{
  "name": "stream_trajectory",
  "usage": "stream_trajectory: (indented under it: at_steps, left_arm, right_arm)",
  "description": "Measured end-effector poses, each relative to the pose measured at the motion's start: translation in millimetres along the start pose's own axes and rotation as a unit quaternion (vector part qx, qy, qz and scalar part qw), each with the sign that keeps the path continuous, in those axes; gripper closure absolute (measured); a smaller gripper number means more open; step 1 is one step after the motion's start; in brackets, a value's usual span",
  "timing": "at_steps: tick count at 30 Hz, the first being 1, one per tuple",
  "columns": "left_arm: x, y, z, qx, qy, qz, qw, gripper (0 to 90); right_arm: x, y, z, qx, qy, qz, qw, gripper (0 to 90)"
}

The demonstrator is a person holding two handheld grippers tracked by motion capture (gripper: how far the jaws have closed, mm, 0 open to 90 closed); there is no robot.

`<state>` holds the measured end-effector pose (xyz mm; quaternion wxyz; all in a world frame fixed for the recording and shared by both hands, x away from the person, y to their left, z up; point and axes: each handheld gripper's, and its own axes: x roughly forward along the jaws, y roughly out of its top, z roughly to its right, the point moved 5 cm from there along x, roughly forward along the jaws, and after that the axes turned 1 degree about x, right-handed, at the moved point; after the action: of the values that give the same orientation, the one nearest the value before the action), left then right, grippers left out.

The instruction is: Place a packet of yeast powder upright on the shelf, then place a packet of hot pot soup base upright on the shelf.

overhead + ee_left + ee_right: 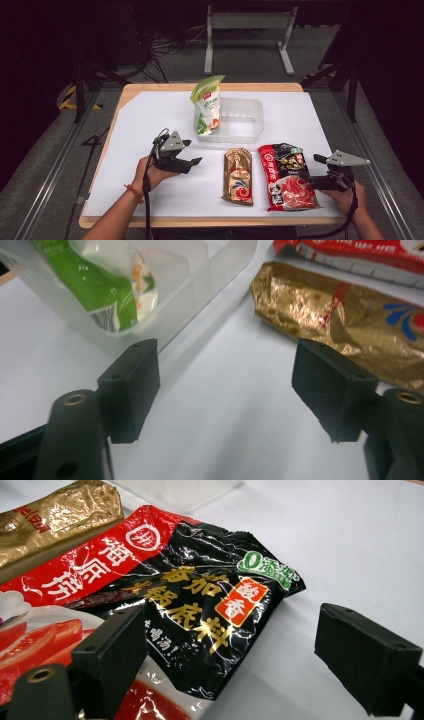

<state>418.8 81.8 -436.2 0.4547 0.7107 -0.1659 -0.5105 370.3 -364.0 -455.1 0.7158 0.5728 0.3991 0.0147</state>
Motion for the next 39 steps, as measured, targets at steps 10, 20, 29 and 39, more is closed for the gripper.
stream_trajectory:
  at_steps: [10, 20, 29, 39]
  left_arm:
    - [1.2, -17.2, -0.5, -0.055, -0.022, 0.008, 0.9982, 15.4]
    - [15.5, -18.6, 3.0, -0.066, -0.054, -0.01, 0.9963, 14.3]
    - [36.0, -3.4, 9.6, -0.081, -0.095, -0.007, 0.9921, 16.1]
    - [75.7, 19.0, 20.3, -0.082, -0.144, -0.026, 0.9859, 16.3]
  right_arm:
    - [-1.8, 0.1, -0.9, -0.003, -0.006, -0.001, 1.0, 13.6]
    - [-2.5, -2.5, -3.8, -0.006, -0.004, -0.004, 1.0, 14.0]
    - [-11.2, -10.4, -5.8, -0.004, -0.01, -0.006, 0.9999, 14.1]
    - [-22.6, -16.9, -9.1, -0.001, -0.017, 0.0, 0.9999, 14.1]
